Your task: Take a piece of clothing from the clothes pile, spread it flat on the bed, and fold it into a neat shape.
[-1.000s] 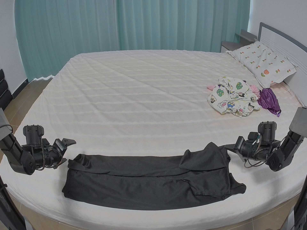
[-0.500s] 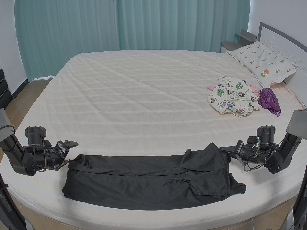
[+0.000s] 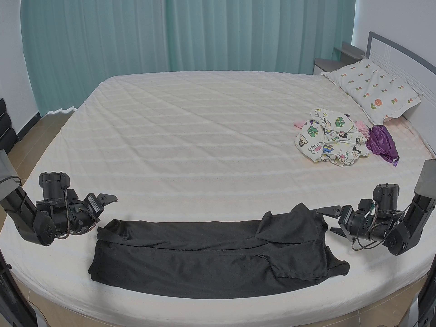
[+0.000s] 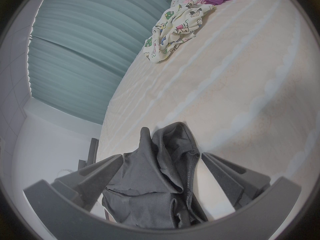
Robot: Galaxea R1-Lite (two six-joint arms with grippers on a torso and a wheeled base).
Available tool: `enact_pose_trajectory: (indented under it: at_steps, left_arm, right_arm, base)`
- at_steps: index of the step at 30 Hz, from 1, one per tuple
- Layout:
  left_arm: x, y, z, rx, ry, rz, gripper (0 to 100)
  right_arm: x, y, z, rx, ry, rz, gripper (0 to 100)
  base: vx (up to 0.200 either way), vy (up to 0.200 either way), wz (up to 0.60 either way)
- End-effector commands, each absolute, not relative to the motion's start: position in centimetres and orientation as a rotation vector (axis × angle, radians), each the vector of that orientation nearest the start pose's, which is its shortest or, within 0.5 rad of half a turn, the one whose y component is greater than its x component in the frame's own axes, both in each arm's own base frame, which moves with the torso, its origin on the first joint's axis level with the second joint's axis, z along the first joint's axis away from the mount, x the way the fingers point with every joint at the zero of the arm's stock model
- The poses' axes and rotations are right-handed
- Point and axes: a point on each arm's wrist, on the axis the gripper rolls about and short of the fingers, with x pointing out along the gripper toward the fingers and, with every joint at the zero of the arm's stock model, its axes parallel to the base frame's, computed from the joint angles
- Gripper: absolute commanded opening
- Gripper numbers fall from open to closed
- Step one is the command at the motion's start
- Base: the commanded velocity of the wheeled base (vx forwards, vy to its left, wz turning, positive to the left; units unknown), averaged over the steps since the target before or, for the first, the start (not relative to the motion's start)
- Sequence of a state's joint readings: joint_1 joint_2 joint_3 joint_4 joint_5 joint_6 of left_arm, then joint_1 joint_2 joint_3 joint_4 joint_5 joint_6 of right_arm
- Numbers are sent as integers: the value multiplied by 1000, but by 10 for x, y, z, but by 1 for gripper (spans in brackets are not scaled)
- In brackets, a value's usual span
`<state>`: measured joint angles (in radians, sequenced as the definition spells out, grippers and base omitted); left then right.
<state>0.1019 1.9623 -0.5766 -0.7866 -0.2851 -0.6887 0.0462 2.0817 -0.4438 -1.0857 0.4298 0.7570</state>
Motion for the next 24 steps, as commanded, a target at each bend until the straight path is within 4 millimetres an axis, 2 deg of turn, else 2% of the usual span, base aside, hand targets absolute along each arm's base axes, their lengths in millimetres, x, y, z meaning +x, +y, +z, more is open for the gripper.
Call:
enact_pose_trajectory:
  at_steps: [1, 7, 12, 16, 24]
  left_arm:
    - [301, 7, 61, -603, 658, 13, 100]
    - [303, -9, 58, -486, 687, 10, 100]
    - [299, -11, 47, -314, 743, 37, 100]
    - [291, -5, 38, -208, 775, 116, 100]
    - [277, 16, 33, -161, 807, 214, 100]
  right_arm:
    - [281, 24, 26, 827, 706, 240, 100]
    - [272, 27, 22, 822, 692, 261, 100]
    - [271, 27, 21, 821, 684, 266, 100]
    - [270, 27, 21, 823, 687, 266, 100]
    - [269, 28, 20, 822, 692, 266, 100]
  base:
    - [0, 0, 0]
    - [0, 0, 0]
    - [0, 0, 0]
    - [0, 0, 0]
    - [0, 0, 0]
